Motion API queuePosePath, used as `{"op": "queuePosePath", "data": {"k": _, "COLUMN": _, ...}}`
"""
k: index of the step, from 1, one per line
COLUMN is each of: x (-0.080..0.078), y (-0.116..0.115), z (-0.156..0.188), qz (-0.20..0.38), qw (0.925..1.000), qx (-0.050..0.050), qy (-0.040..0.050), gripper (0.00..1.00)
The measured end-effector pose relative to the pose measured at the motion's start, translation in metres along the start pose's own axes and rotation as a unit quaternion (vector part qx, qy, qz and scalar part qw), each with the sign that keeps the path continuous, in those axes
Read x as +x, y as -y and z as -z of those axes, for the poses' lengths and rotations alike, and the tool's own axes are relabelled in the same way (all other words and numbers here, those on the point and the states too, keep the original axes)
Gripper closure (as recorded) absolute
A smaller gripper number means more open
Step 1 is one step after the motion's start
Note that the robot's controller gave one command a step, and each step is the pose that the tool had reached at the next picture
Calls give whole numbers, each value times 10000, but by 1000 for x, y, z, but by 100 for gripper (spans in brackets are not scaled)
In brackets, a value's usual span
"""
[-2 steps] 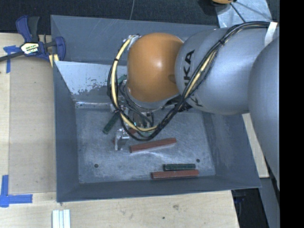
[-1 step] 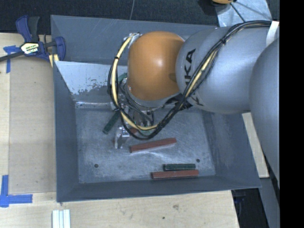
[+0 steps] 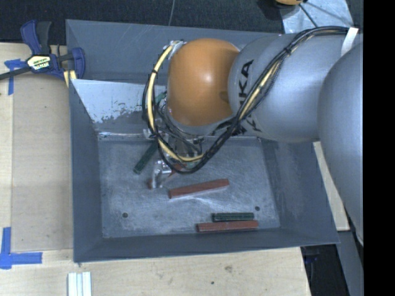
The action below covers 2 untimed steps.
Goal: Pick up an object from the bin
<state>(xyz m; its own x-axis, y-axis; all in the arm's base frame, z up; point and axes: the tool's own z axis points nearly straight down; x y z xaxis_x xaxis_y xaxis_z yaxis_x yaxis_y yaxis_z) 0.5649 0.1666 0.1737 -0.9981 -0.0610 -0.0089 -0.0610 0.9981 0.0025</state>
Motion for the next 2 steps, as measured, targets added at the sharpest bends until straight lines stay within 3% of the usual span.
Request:
{"op": "queuePosePath", "data": {"k": 1, "x": -1, "y": 21, "z": -61, "qz": 468, "qw": 9989, "qx": 11, "qy": -6, "gripper": 0}}
{"op": "queuePosePath", "data": {"k": 2, "x": -24, "y": 43, "z": -90, "qz": -379, "qw": 9992, "qx": -29, "qy": 115, "gripper": 100}}
